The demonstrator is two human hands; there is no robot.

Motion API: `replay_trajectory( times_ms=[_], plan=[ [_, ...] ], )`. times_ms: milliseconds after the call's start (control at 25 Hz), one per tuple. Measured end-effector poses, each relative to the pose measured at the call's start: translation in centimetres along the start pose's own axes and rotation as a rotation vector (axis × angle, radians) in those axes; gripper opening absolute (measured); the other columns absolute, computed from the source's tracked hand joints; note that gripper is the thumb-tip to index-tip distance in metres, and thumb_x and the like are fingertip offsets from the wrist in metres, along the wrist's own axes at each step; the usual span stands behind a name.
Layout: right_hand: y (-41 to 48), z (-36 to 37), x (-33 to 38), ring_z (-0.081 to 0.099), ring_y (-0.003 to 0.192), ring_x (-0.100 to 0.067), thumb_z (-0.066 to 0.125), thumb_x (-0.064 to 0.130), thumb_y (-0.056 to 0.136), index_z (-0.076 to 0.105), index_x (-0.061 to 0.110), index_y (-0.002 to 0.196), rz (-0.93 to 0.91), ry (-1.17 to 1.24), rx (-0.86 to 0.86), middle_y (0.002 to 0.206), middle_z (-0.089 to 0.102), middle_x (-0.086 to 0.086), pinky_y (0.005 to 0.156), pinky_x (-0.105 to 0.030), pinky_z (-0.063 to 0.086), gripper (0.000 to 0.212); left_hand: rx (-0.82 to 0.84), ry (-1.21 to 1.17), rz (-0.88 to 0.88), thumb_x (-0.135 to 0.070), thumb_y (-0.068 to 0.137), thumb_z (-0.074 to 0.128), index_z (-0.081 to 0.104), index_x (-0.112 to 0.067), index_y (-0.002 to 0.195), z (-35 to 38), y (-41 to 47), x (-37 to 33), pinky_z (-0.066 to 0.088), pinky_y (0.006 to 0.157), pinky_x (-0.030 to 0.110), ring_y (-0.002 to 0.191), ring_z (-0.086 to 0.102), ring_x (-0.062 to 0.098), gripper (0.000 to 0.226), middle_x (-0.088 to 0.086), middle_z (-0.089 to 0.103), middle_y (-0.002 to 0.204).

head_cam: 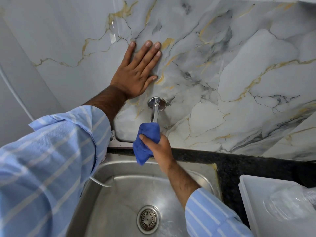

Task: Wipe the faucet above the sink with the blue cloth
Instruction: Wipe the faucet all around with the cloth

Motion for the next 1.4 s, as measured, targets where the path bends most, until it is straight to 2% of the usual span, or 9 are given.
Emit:
replay_trajectory(
  times_ms=[80, 200, 320, 520, 640, 720, 960, 1160, 1400],
  plan=[
    [-0.7, 0.4, 0.0, 0.074, 0.079, -0.024, 0.071, 0.024, 0.090, 0.077, 0.013, 0.088, 0.342, 0.335, 0.171, 0.084, 0.077, -0.006, 0.077, -0.037, 0.058, 0.013, 0.004, -0.008, 0.002, -0.045, 0.114, 0.037, 0.021, -0.004, 0.165, -0.1, 0.0, 0.1, 0.019, 0.126, 0.063, 0.159, 0.025, 0.036, 0.068, 0.016, 0.025, 0.171],
    [-0.2, 0.0, -0.1, 0.075, 0.082, -0.021, 0.069, 0.021, 0.092, 0.076, 0.014, 0.091, 0.412, 0.363, 0.236, 0.085, 0.078, -0.006, 0.075, -0.032, 0.061, 0.010, -0.007, -0.002, 0.005, -0.045, 0.114, 0.038, 0.022, -0.003, 0.165, 0.0, -0.1, 0.0, 0.020, 0.125, 0.063, 0.159, 0.025, 0.036, 0.068, 0.017, 0.026, 0.171],
    [0.2, -0.1, 0.2, 0.076, 0.092, -0.026, 0.079, 0.039, 0.080, 0.073, 0.012, 0.097, 0.171, -0.048, 0.024, 0.093, 0.079, -0.009, 0.089, -0.046, 0.061, 0.032, 0.010, -0.005, -0.001, -0.045, 0.114, 0.036, 0.021, -0.003, 0.165, 0.0, 0.0, 0.1, 0.021, 0.125, 0.064, 0.159, 0.025, 0.036, 0.068, 0.017, 0.025, 0.171],
    [-3.3, -0.4, 2.5, 0.067, 0.083, -0.019, 0.067, 0.059, 0.086, 0.054, 0.014, 0.111, -0.218, -0.816, -0.286, 0.097, 0.068, -0.001, 0.069, -0.034, 0.058, 0.054, 0.029, -0.010, -0.001, -0.046, 0.115, 0.033, 0.019, -0.004, 0.166, -0.3, 0.0, 0.0, 0.020, 0.126, 0.064, 0.159, 0.023, 0.036, 0.067, 0.016, 0.023, 0.172],
    [-5.7, -2.5, 4.0, 0.067, 0.087, -0.020, 0.065, 0.048, 0.091, 0.056, 0.010, 0.115, -0.523, -0.893, -0.413, 0.102, 0.068, -0.003, 0.069, -0.031, 0.054, 0.046, 0.030, -0.004, 0.000, -0.046, 0.115, 0.033, 0.019, -0.004, 0.166, -0.2, -0.1, 0.1, 0.021, 0.126, 0.064, 0.159, 0.023, 0.036, 0.067, 0.016, 0.023, 0.172],
    [-5.4, -4.5, 4.4, 0.066, 0.088, -0.019, 0.067, 0.037, 0.091, 0.055, 0.012, 0.118, -0.563, -0.714, -0.511, 0.102, 0.067, -0.002, 0.070, -0.028, 0.053, 0.039, 0.026, 0.002, -0.001, -0.045, 0.115, 0.033, 0.020, -0.004, 0.165, -0.2, 0.0, 0.1, 0.022, 0.126, 0.064, 0.159, 0.024, 0.036, 0.067, 0.016, 0.024, 0.172],
    [1.3, -3.0, -1.7, 0.067, 0.092, -0.030, 0.060, 0.016, 0.091, 0.064, 0.006, 0.120, 0.480, 0.699, -0.230, 0.099, 0.072, -0.013, 0.093, -0.046, 0.055, 0.030, 0.044, 0.000, 0.001, -0.046, 0.115, 0.032, 0.019, -0.004, 0.166, -0.2, 0.1, 0.1, 0.018, 0.126, 0.063, 0.159, 0.023, 0.036, 0.067, 0.016, 0.023, 0.172],
    [5.1, -0.1, 1.3, 0.060, 0.127, -0.039, 0.056, 0.019, 0.098, 0.068, 0.006, 0.123, 0.340, 0.939, 0.069, 0.133, 0.066, -0.021, 0.112, -0.059, 0.041, 0.031, 0.045, -0.010, 0.002, -0.046, 0.114, 0.034, 0.021, -0.004, 0.165, -0.2, 0.1, 0.1, 0.020, 0.126, 0.063, 0.159, 0.024, 0.036, 0.067, 0.017, 0.025, 0.172],
    [6.8, 0.5, 1.1, 0.055, 0.134, -0.041, 0.053, 0.015, 0.099, 0.064, 0.004, 0.130, 0.259, 1.097, -0.014, 0.140, 0.060, -0.025, 0.114, -0.055, 0.042, 0.035, 0.077, -0.007, 0.004, -0.047, 0.115, 0.029, 0.018, -0.004, 0.165, -0.1, 0.1, 0.2, 0.018, 0.126, 0.063, 0.160, 0.023, 0.035, 0.068, 0.016, 0.022, 0.172]
  ],
)
Point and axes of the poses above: each hand's wrist, its own y-axis towards the middle knuckle, its own z-axis out of the palm, x = y × z, the point moved 4 cm from there along y, towards the middle knuckle
